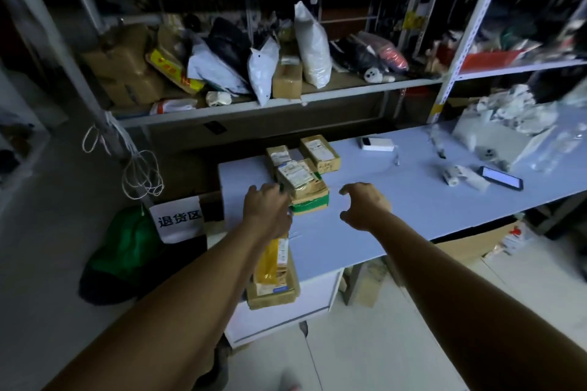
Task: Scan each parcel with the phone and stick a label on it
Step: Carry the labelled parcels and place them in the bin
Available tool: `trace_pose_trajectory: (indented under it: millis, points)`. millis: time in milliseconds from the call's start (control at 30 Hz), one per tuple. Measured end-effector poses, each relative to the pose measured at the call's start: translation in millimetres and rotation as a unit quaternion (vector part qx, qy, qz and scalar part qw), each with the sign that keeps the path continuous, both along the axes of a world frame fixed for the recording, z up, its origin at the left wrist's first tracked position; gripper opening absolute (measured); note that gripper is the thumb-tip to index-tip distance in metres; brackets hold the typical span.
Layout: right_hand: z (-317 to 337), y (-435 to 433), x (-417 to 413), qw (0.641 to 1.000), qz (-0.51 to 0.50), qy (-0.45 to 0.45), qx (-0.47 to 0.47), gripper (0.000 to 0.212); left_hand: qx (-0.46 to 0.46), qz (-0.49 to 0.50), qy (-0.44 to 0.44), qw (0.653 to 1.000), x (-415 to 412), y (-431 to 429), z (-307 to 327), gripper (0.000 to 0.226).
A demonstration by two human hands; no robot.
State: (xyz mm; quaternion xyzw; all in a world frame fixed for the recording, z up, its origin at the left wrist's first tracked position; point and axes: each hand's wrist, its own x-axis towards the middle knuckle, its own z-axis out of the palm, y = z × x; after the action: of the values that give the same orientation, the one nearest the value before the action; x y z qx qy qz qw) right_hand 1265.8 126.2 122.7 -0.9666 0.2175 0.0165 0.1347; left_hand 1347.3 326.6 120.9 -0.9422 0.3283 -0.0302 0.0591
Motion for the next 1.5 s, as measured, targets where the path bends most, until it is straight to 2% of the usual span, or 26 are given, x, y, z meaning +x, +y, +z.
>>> trace_pose_trajectory:
  millis: [133,300,500,667,767,867,967,1033,1167,1333,1433,1500]
  points:
    - [-11.9,-64.8,20.7,1.000,-0.017,0.015,0.010,0.056,-0.006,0.003,0.007,1.000,25.4,-65.1,-18.5,0.040]
    - [-35.1,-140.2,60.1,0.997,-0.042,0.055,0.037,0.056,-0.011,0.000,0.048,0.999,74.0,-137.0,-51.1,0.050]
    - [-64.7,-212.4,111.0,0.994,-0.052,0.061,0.078,0.056,0.014,-0.001,0.081,0.997,123.7,-201.3,-75.5,0.043]
    - [-97.2,-261.3,185.6,0.990,-0.011,0.053,0.128,0.054,-0.037,0.059,0.113,0.991,179.8,-240.8,-101.9,0.047]
    - [-128.4,-291.0,242.8,0.982,0.011,0.070,0.176,0.052,-0.109,0.138,0.186,0.967,209.4,-266.7,-125.1,0.053]
    - [-149.1,-297.9,283.7,0.966,0.008,0.050,0.252,0.053,-0.233,0.168,0.265,0.920,227.9,-289.8,-142.6,0.056]
    - [-172.3,-309.0,335.1,0.944,0.017,0.053,0.326,0.056,-0.313,0.219,0.266,0.885,260.3,-321.0,-157.0,0.042]
    - [-185.6,-310.7,362.4,0.938,0.026,0.064,0.339,0.062,-0.330,0.266,0.271,0.864,284.0,-335.8,-166.3,0.031]
    - [-211.4,-312.1,398.5,0.932,0.054,0.099,0.345,0.069,-0.305,0.339,0.291,0.841,316.8,-349.1,-185.6,0.036]
    - [-225.5,-308.2,402.8,0.907,0.030,0.077,0.413,0.041,-0.376,0.393,0.309,0.780,328.5,-355.3,-207.6,0.036]
    - [-227.0,-315.6,391.1,0.900,0.019,0.069,0.430,0.040,-0.408,0.407,0.314,0.755,318.7,-357.8,-211.2,0.032]
    - [-225.0,-320.0,376.4,0.897,0.012,0.068,0.436,0.040,-0.422,0.399,0.310,0.753,303.7,-359.9,-211.0,0.031]
